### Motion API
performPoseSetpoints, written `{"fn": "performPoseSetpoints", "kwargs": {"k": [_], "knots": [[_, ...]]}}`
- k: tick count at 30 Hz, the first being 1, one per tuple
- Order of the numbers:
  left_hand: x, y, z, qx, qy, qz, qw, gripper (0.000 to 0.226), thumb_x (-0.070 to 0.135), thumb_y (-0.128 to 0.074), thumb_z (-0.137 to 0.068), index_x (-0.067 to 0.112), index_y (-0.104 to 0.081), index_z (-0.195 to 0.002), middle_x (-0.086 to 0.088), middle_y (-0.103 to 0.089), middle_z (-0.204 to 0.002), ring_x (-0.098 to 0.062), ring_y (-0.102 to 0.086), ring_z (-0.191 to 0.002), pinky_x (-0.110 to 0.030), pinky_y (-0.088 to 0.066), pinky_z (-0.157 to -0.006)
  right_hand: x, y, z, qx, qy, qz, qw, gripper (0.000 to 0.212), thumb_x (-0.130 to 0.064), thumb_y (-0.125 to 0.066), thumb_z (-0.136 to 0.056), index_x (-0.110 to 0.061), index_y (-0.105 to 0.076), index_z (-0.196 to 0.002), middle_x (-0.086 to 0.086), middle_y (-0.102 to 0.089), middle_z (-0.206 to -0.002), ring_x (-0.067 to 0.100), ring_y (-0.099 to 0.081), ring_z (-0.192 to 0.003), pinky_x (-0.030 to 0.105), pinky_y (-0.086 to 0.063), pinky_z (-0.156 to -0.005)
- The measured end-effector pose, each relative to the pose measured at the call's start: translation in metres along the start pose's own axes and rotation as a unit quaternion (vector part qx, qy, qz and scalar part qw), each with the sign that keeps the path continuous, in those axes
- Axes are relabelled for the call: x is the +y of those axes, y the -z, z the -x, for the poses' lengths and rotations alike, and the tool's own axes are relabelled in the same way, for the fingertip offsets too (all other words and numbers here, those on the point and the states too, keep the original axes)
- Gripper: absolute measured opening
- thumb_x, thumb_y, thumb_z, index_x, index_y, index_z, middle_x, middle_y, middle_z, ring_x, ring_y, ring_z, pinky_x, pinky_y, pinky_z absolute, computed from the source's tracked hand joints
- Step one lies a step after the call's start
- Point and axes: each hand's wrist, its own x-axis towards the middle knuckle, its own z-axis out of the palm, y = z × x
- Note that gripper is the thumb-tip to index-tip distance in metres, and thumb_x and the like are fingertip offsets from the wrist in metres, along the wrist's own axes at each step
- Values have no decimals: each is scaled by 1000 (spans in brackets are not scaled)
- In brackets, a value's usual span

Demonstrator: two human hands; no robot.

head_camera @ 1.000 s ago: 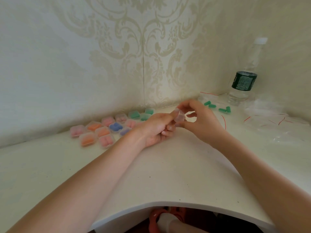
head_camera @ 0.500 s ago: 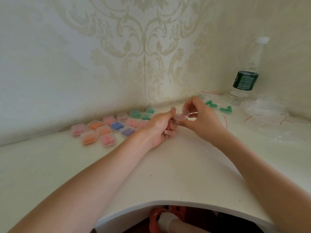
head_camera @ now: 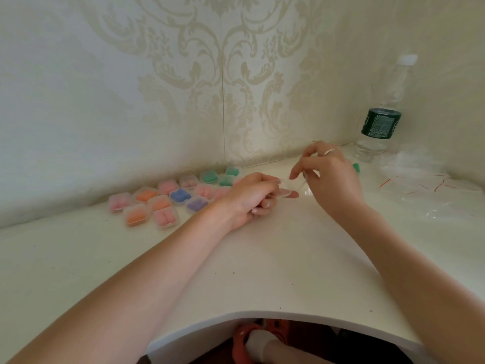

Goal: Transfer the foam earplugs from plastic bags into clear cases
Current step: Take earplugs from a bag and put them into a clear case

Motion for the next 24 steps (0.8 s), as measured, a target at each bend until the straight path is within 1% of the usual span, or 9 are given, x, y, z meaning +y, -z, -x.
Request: {"fn": "performPoseSetpoints", "kwargs": {"k": [2,5,7,9,10,12,15,20,24], "knots": [[2,3,2,-34,13,-20,999,11,-2,-47,-93,9,-45,-94,-10,-70,-99,-3,-24,-35,-13,-14,-31,3,-1,1,-42,-31,-14,999,32,-2,-52,-88,-25,-71,-76,-4,-63,-89,20,-55,-80,39,-48,-68],[3,6,3,-68,16,-13,997,8,2,-54,-92,8,-50,-93,-5,-70,-104,-1,-24,-36,-12,-13,-31,2,-2,0,-35,-65,-48,996,44,-1,-44,-85,-39,-61,-72,-4,-71,-88,22,-62,-82,44,-53,-72],[2,6,1,-49,12,32,998,3,2,-52,-93,5,-51,-92,-5,-69,-104,0,-25,-35,-11,-13,-30,-1,-2,0,-45,-71,-54,995,46,0,-39,-82,-42,-59,-78,-7,-71,-92,19,-63,-83,42,-54,-71],[0,5,-2,-5,13,108,994,5,3,-47,-95,3,-50,-91,-9,-66,-103,0,-27,-33,-10,-15,-27,-7,0,2,-89,-84,-79,989,50,1,-37,-80,-41,-61,-92,-11,-68,-97,10,-63,-88,25,-53,-71],[-1,5,-4,11,13,141,990,9,4,-45,-97,2,-50,-90,-10,-65,-104,0,-28,-32,-10,-15,-26,-10,0,3,-108,-98,-113,983,50,1,-39,-80,-39,-62,-100,-13,-66,-102,5,-62,-91,10,-47,-67],[-1,6,-5,27,9,163,986,14,7,-44,-98,1,-53,-89,-9,-65,-95,0,-28,-31,-10,-16,-25,-15,-1,3,-113,-132,-201,964,42,-1,-43,-84,-28,-66,-107,-14,-66,-104,-4,-61,-86,0,-38,-64],[0,3,-1,21,-7,87,996,19,13,-47,-98,3,-54,-84,3,-61,-63,-1,-27,-30,-11,-15,-26,-16,-3,1,-81,-157,-280,944,27,-7,-46,-92,-20,-68,-102,-8,-69,-96,-8,-63,-69,12,-45,-69],[0,-2,0,-1,-28,-11,1000,20,21,-49,-98,6,-57,-88,-3,-70,-93,-1,-27,-34,-13,-15,-29,-14,-1,2,-56,-157,-304,938,25,-4,-46,-92,-23,-52,-108,-8,-73,-92,2,-67,-73,6,-44,-59],[1,-4,0,1,-7,-41,999,26,28,-45,-100,9,-61,-92,-7,-72,-76,-3,-28,-34,-14,-19,-30,-17,-8,5,-33,-154,-274,949,22,-13,-59,-92,-21,-48,-109,-11,-72,-88,1,-63,-69,3,-38,-55]]}}
